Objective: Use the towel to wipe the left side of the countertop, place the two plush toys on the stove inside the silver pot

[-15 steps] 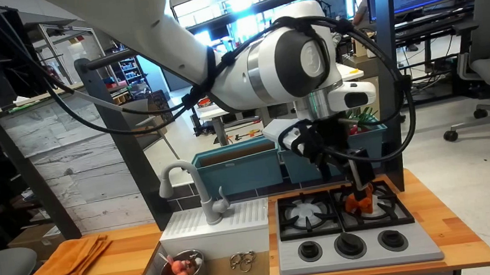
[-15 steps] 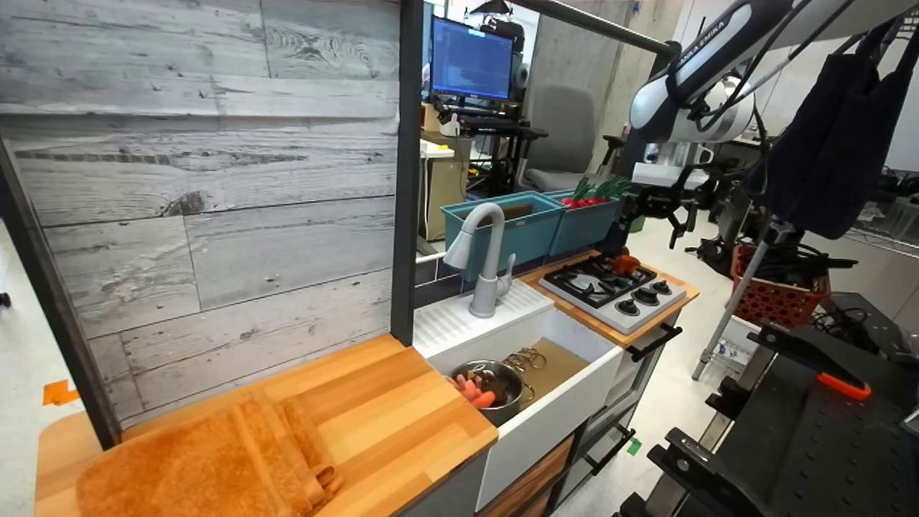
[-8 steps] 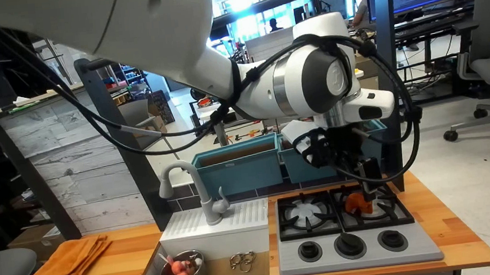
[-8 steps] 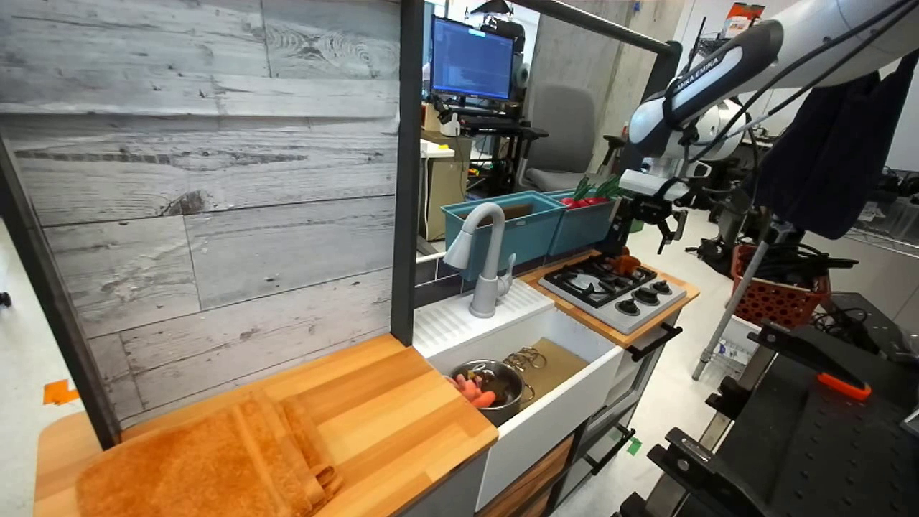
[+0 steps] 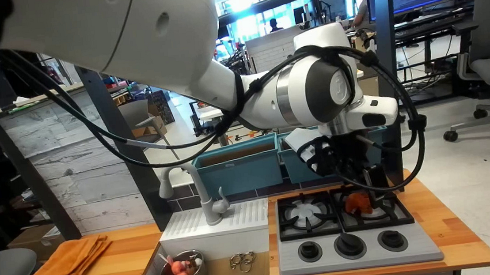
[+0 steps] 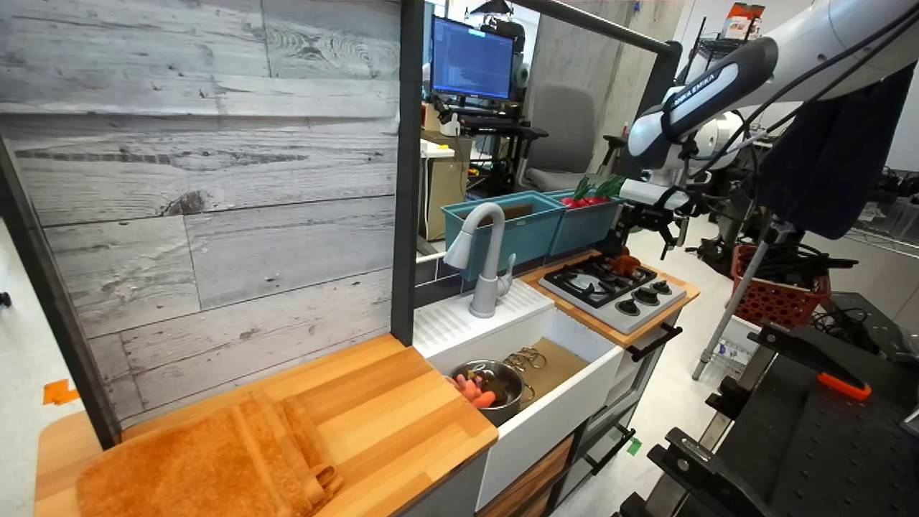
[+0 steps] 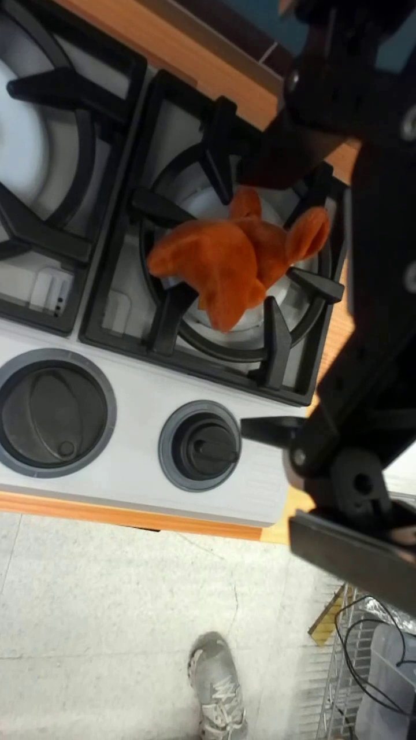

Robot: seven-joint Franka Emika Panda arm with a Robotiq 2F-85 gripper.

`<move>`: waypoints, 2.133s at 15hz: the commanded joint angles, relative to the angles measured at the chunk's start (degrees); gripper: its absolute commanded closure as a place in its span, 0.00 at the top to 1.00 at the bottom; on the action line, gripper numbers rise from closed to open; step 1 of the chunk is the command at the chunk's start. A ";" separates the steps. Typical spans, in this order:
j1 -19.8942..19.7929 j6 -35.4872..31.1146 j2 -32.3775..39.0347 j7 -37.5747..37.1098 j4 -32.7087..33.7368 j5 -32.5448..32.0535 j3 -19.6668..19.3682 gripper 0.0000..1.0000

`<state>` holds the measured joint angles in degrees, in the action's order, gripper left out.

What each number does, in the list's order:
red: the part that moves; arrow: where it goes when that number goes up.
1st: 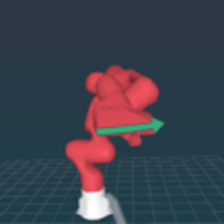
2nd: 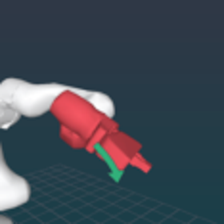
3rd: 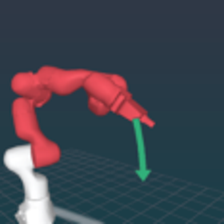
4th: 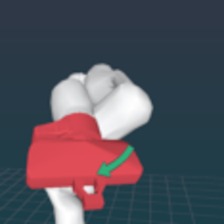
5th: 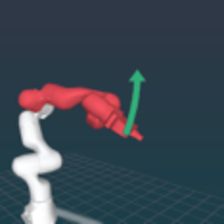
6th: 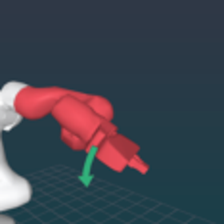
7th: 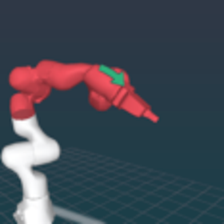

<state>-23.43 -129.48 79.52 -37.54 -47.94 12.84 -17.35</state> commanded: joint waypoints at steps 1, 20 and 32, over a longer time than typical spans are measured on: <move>-0.40 -1.97 1.87 -0.70 1.80 0.00 -0.30 0.74; -7.90 -8.54 -5.98 12.65 -8.04 12.46 17.97 0.01; -6.43 13.70 -35.78 33.87 -40.26 9.82 22.37 0.01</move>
<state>-30.43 -119.73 52.87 -7.24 -76.90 23.74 3.79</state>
